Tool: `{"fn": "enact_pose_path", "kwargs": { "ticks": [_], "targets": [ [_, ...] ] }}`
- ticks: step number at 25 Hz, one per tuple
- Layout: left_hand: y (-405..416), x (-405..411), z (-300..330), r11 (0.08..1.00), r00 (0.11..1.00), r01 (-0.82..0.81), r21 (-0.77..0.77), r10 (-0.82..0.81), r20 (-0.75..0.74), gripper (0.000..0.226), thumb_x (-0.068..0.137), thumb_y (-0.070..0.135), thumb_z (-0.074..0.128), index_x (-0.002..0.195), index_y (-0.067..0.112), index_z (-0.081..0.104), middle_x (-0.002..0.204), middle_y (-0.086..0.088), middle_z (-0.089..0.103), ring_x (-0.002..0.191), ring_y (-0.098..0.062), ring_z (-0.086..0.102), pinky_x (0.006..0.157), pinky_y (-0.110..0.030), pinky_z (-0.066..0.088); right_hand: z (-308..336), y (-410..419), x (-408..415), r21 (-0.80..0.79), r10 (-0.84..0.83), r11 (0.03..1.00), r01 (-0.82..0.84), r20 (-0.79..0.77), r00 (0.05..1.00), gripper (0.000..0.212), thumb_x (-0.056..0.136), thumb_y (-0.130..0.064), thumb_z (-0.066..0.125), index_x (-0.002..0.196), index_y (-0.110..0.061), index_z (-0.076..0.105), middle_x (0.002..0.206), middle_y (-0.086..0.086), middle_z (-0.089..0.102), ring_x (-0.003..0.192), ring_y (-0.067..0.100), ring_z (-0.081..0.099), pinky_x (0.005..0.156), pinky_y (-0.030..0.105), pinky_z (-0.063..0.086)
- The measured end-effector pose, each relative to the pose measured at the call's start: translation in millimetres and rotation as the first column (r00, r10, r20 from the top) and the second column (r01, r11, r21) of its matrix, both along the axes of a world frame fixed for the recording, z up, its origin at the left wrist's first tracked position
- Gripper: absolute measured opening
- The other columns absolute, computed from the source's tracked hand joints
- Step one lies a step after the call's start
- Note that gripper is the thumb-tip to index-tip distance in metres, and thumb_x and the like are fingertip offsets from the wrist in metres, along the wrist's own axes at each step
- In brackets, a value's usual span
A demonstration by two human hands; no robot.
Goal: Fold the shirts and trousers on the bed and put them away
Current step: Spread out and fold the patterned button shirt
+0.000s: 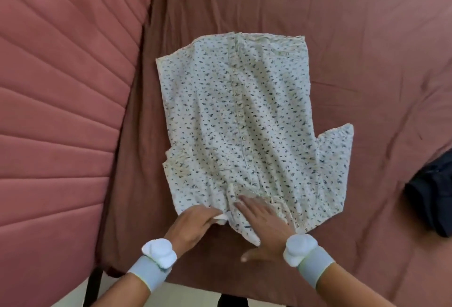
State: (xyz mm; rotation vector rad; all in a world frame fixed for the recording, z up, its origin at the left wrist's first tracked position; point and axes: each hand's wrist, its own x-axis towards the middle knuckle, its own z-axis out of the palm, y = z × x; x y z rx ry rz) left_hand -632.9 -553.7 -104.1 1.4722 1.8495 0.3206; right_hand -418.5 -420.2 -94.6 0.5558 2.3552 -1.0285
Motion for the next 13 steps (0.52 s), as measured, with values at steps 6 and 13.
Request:
{"fn": "enact_pose_path", "kwargs": {
  "ticks": [6, 13],
  "targets": [
    [11.1, -13.2, 2.7, 1.0, 0.996, 0.001, 0.0, -0.001, 0.094, 0.02, 0.086, 0.042, 0.066, 0.103, 0.03, 0.066, 0.093, 0.013, 0.066, 0.087, -0.003, 0.058, 0.08, -0.02, 0.047, -3.0, -25.5, -64.2, 0.166, -0.199, 0.96, 0.227, -0.167, 0.966, 0.05, 0.09, -0.015, 0.049, 0.138, -0.023, 0.038, 0.123, 0.002, 0.058, 0.119, 0.026, 0.05, 0.099, 0.04, 0.036],
    [-50.5, -97.6, -29.0, 0.968, 0.975, 0.071, -0.242, -0.119, -0.19, 0.037, 0.07, 0.01, 0.077, 0.1, 0.032, 0.074, 0.091, 0.014, 0.068, 0.084, -0.012, 0.065, 0.077, -0.023, 0.048, -30.1, -59.7, -37.3, 0.041, -0.022, 0.999, 0.032, -0.24, 0.971, 0.035, 0.089, -0.027, 0.054, 0.123, -0.019, 0.054, 0.124, 0.001, 0.056, 0.122, 0.022, 0.051, 0.108, 0.048, 0.033]
  ]
}}
